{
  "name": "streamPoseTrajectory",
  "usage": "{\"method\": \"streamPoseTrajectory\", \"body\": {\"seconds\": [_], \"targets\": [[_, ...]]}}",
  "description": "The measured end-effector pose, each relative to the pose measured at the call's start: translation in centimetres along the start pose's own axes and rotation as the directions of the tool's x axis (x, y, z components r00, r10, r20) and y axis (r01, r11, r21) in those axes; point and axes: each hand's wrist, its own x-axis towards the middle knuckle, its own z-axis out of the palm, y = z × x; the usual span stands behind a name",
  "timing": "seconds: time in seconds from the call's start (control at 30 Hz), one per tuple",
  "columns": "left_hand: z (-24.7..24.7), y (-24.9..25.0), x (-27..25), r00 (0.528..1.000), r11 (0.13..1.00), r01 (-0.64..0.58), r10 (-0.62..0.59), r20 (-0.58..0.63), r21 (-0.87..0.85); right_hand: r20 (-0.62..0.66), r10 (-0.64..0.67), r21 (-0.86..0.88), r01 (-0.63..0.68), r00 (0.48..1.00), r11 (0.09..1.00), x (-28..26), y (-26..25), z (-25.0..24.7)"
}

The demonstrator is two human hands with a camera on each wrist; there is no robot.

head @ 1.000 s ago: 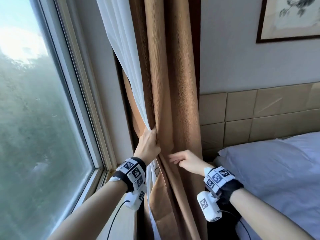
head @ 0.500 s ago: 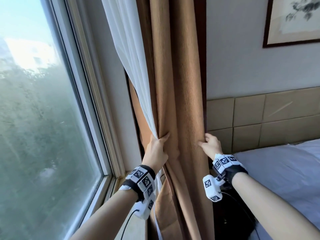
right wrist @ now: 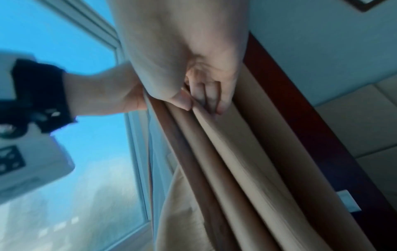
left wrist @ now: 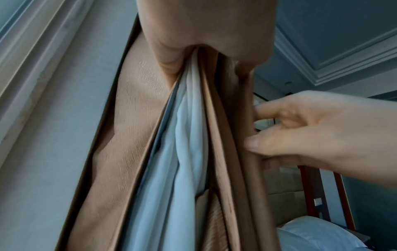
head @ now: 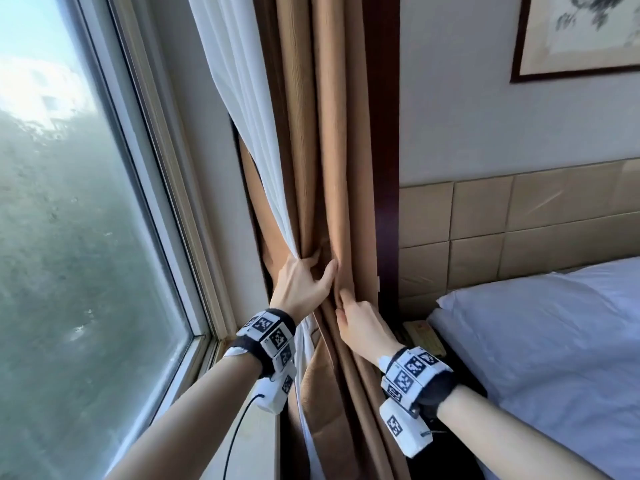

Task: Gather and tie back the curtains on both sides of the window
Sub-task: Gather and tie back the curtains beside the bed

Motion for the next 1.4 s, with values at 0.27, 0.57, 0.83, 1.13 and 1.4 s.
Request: {"method": "streamPoseTrajectory", "body": {"seconds": [0.27, 0.57, 0.83, 1.13, 1.4], "targets": [[-0.2, -0.1, -0.4, 0.996, 0.993, 0.057, -0.064, 0.069, 0.103, 0.3, 0.04, 0.15, -0.088, 0.953, 0.985, 0.8, -0.5, 0.2], [-2.3, -0.8, -1.3, 0.989, 0.976, -0.123, 0.106, 0.101, 0.181, -0.055, 0.453, 0.342, -0.409, 0.89, 0.846, 8.2, 7.8, -3.2], [-1.4, -2.3, 0.3, 0.993, 0.979, 0.07, -0.087, 0.082, 0.193, 0.021, 0.435, 0.346, -0.415, 0.9, 0.842, 10.6, 8.3, -1.5], [-3.2, -3.9, 0.4, 0.986, 0.97, 0.166, -0.168, -0.004, 0.179, -0.113, 0.47, 0.26, -0.431, 0.875, 0.864, 6.5, 7.2, -2.3], [-2.2, -2.2, 0.1, 0.988, 0.983, 0.149, -0.153, 0.032, 0.112, -0.17, 0.169, -0.059, -0.181, 0.971, 0.982, 1.5, 3.5, -0.9]]}}
